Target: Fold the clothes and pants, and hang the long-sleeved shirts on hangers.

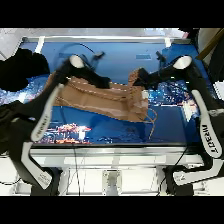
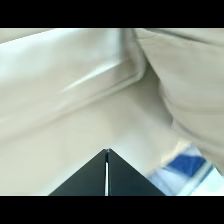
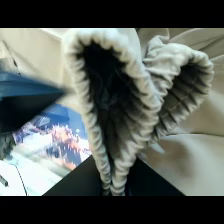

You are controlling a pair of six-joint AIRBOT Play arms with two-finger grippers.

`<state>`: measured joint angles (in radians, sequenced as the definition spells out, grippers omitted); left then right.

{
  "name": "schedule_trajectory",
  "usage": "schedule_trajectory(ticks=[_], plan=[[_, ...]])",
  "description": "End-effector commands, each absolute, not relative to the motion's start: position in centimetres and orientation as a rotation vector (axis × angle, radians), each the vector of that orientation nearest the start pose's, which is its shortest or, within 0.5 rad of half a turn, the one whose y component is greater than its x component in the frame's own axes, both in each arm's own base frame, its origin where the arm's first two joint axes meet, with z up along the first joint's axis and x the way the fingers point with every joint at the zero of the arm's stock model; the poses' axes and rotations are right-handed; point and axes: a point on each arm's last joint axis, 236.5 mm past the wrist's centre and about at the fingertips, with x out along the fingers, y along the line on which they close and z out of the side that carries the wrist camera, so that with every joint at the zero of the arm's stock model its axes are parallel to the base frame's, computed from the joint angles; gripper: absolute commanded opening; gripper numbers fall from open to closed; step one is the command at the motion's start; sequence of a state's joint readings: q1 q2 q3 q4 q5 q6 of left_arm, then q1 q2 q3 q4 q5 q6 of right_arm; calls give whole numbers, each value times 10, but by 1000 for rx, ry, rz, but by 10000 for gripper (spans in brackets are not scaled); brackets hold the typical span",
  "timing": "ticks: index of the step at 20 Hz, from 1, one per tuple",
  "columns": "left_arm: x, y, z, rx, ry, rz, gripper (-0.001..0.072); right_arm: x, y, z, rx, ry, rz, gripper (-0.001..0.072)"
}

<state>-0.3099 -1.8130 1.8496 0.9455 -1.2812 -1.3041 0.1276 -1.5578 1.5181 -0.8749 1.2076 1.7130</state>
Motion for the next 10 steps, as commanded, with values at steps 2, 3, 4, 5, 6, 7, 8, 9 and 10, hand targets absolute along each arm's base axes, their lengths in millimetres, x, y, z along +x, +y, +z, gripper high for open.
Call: schedule_trajectory(ticks=[2, 3, 4, 5, 6, 7, 8, 9, 10], plan=[[455, -180, 108, -141, 1164, -720, 11, 465, 266, 31, 716, 1232, 375, 26], [456, -168, 116, -140, 1144, -708, 11, 468, 284, 25, 716, 1215, 389, 26], [456, -161, 122, -135, 1130, -702, 11, 470, 303, 21, 719, 1189, 406, 27], [454, -156, 126, -133, 1127, -699, 11, 472, 319, 20, 725, 1154, 421, 54], [452, -154, 127, -133, 1131, -698, 11, 476, 333, 25, 733, 1106, 436, 245], [451, -154, 126, -126, 1135, -705, 11, 479, 344, 32, 749, 1063, 450, 517], [450, -154, 126, -115, 1134, -714, 11, 481, 352, 42, 758, 1029, 467, 607], [449, -156, 126, -112, 1134, -719, 11, 481, 355, 50, 744, 1018, 488, 606], [449, -157, 126, -110, 1135, -720, 11, 481, 354, 59, 705, 1011, 516, 606]])
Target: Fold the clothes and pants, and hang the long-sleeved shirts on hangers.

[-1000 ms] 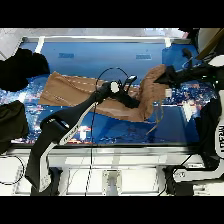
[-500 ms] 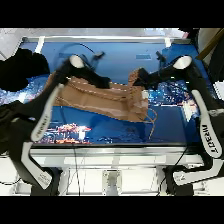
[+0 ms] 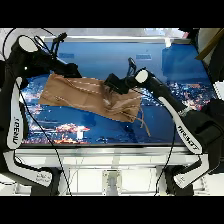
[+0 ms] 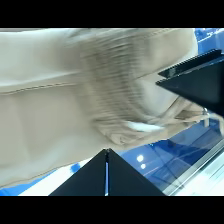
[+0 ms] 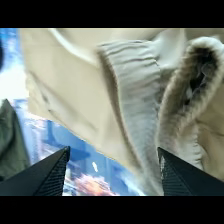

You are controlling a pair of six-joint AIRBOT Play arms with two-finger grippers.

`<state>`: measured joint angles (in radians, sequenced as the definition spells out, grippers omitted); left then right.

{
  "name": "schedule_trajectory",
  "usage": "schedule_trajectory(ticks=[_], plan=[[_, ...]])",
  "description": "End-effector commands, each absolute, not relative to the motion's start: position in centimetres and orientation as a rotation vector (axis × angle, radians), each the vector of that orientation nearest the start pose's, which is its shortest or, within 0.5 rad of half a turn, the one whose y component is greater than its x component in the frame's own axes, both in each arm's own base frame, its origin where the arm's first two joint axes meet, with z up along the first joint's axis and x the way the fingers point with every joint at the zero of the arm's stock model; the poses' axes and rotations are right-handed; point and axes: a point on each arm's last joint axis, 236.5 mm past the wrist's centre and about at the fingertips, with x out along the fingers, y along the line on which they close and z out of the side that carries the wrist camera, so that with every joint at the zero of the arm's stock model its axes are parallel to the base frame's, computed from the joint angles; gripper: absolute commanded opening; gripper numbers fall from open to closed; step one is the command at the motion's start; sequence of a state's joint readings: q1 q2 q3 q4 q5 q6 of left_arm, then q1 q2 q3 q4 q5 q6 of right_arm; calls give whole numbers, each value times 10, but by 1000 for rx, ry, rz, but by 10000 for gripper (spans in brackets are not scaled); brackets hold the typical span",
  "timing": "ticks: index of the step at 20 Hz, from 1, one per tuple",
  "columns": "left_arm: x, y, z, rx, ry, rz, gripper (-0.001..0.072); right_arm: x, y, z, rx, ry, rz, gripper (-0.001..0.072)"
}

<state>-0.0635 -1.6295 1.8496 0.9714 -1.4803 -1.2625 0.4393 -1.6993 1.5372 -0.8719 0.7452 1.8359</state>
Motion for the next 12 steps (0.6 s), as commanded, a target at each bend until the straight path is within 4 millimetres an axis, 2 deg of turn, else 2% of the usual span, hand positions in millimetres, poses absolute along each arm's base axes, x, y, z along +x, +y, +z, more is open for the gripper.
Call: schedule_trajectory(ticks=[1, 2, 3, 4, 5, 7, 8, 10, 11, 12], plan=[[448, -157, 126, -110, 1136, -721, 11, 482, 347, 66, 653, 1005, 536, 606], [448, -156, 125, -109, 1139, -722, 11, 483, 330, 72, 581, 1016, 538, 605], [447, -156, 125, -108, 1144, -724, 11, 482, 301, 73, 500, 1048, 506, 604], [446, -155, 125, -109, 1147, -723, 11, 480, 265, 71, 414, 1082, 449, 600], [446, -155, 125, -109, 1147, -723, 11, 476, 216, 68, 301, 1117, 357, 550], [446, -156, 125, -109, 1147, -724, 11, 456, 127, 61, 101, 1201, 183, 549], [446, -155, 125, -109, 1147, -723, 11, 442, 99, 55, 74, 1241, 140, 552], [446, -156, 125, -109, 1147, -724, 11, 419, 61, 30, 122, 1261, 73, 551], [446, -156, 125, -110, 1147, -723, 11, 412, 51, 14, 150, 1230, 50, 551], [446, -156, 125, -110, 1147, -723, 11, 408, 52, -2, 202, 1178, 41, 551]])
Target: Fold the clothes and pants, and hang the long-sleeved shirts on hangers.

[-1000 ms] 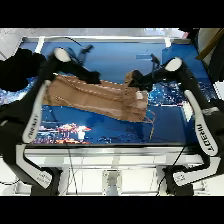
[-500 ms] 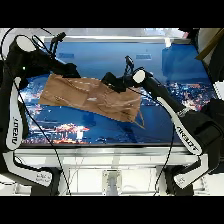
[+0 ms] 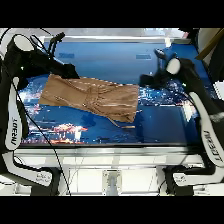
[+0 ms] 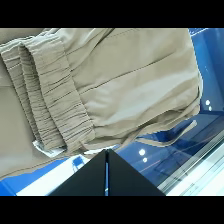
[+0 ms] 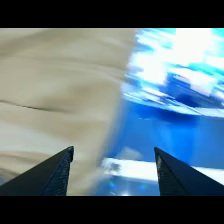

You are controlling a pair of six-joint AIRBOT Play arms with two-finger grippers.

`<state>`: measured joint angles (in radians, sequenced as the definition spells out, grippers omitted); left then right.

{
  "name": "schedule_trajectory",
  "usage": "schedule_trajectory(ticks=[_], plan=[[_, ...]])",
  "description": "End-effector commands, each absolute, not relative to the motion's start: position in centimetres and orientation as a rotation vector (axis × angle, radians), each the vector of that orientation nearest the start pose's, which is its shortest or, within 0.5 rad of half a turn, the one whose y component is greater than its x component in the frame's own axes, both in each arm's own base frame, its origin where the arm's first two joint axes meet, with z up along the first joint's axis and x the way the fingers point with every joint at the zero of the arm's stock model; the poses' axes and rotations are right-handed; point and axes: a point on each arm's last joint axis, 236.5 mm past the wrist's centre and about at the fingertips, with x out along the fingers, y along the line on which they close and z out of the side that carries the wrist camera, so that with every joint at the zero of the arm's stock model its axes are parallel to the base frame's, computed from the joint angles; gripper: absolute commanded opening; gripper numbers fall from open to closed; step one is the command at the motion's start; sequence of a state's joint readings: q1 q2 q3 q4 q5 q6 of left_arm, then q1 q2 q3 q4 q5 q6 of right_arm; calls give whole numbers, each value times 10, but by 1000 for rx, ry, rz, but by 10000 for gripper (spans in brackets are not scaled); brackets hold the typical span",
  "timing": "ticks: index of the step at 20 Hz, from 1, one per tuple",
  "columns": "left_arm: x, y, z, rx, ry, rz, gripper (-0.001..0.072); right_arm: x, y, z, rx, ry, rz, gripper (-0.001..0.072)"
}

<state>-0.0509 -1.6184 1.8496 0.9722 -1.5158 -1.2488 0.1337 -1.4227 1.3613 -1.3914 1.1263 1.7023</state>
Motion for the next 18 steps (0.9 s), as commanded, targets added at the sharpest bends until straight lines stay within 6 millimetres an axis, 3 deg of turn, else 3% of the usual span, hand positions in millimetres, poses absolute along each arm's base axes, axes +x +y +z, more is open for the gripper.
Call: schedule_trajectory(ticks=[1, 4, 6, 8, 14, 18], plan=[[446, -156, 125, -110, 1147, -723, 11, 409, 61, -16, 281, 1099, 48, 553], [446, -156, 125, -110, 1146, -723, 11, 424, 89, -34, 651, 988, 40, 630], [446, -156, 125, -110, 1146, -723, 11, 431, 113, -39, 806, 1040, 168, 675], [446, -156, 125, -110, 1146, -723, 11, 445, 140, -29, 951, 1048, 365, 692], [446, -156, 125, -110, 1146, -723, 11, 464, 158, -61, 923, 1089, 381, 689], [446, -156, 125, -109, 1146, -723, 11, 454, 152, -86, 842, 1156, 347, 684]])
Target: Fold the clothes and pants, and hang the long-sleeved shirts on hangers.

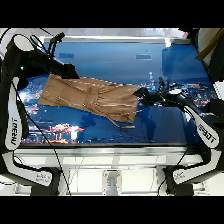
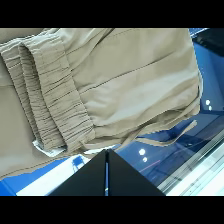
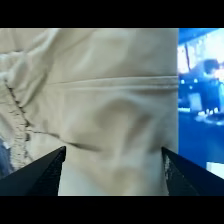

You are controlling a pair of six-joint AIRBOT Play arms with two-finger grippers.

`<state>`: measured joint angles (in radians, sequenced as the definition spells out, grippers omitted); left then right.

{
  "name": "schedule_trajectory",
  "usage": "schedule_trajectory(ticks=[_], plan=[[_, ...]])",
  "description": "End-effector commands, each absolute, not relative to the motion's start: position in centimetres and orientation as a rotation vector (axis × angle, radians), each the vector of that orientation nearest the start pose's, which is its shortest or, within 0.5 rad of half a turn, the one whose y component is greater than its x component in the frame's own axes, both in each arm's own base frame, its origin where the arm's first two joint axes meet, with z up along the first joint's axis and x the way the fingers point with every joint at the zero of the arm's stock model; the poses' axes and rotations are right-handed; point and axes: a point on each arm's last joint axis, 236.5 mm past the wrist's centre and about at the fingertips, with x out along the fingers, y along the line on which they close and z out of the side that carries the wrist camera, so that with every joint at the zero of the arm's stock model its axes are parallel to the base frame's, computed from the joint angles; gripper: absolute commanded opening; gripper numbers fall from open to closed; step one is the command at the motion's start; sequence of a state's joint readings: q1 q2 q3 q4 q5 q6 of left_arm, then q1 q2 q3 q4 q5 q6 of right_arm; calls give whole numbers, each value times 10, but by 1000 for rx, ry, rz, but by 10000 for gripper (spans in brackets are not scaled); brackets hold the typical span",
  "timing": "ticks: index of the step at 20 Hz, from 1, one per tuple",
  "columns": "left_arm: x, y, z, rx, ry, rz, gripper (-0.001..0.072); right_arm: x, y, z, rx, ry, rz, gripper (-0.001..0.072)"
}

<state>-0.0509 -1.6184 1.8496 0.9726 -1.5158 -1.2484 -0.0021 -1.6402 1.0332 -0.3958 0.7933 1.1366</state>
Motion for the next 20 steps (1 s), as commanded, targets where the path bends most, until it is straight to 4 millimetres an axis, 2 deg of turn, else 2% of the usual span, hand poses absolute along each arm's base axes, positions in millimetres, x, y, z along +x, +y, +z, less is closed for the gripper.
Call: schedule_trajectory(ticks=[1, 3, 5, 8, 11, 14, 15, 16, 17, 20], plan=[[446, -156, 125, -109, 1146, -723, 11, 453, 149, -88, 833, 1168, 335, 683], [446, -156, 125, -110, 1146, -723, 11, 452, 146, -90, 817, 1175, 326, 683], [446, -156, 125, -110, 1146, -723, 11, 447, 152, -90, 823, 1198, 344, 682], [446, -156, 125, -110, 1146, -723, 11, 431, 173, -88, 812, 1253, 409, 681], [446, -156, 125, -110, 1146, -723, 11, 425, 196, -89, 774, 1263, 441, 679], [446, -156, 125, -109, 1146, -723, 11, 422, 209, -99, 766, 1275, 438, 623], [446, -156, 125, -109, 1146, -724, 11, 423, 210, -99, 783, 1277, 437, 501], [446, -155, 125, -109, 1146, -723, 11, 425, 211, -95, 805, 1270, 440, 242], [446, -154, 125, -110, 1146, -721, 11, 427, 210, -88, 815, 1260, 447, 45], [447, -153, 125, -112, 1146, -718, 11, 421, 193, -59, 779, 1257, 503, 26]])
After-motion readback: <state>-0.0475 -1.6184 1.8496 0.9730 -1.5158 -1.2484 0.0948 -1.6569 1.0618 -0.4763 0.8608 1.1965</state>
